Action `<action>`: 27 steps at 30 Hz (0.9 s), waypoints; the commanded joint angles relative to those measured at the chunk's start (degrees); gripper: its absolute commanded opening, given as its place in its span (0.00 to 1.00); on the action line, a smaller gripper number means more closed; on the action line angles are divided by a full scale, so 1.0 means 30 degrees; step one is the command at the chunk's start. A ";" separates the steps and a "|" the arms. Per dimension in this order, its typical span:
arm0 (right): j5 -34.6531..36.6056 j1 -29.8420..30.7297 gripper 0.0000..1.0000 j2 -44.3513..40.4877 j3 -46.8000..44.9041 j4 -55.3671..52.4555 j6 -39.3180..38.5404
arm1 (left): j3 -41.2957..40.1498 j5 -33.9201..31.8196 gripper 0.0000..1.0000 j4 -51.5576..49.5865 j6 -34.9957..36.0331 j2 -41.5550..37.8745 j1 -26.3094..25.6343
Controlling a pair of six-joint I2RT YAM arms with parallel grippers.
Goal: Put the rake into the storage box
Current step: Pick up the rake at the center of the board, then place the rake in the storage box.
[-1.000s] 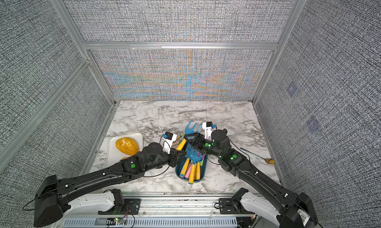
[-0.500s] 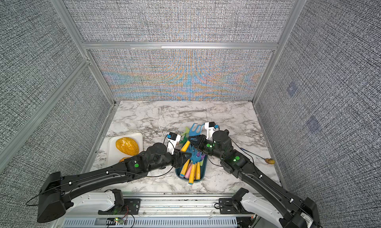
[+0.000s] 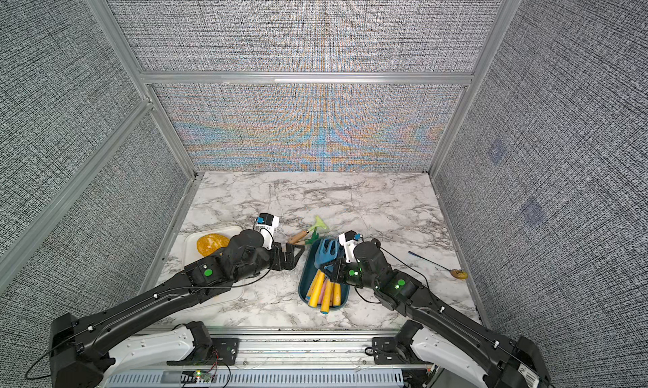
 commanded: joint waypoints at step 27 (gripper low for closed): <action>0.2541 -0.0438 0.21 0.3742 0.1645 -0.1395 -0.2632 | -0.0520 0.1640 0.99 -0.0920 -0.0089 0.2019 0.1662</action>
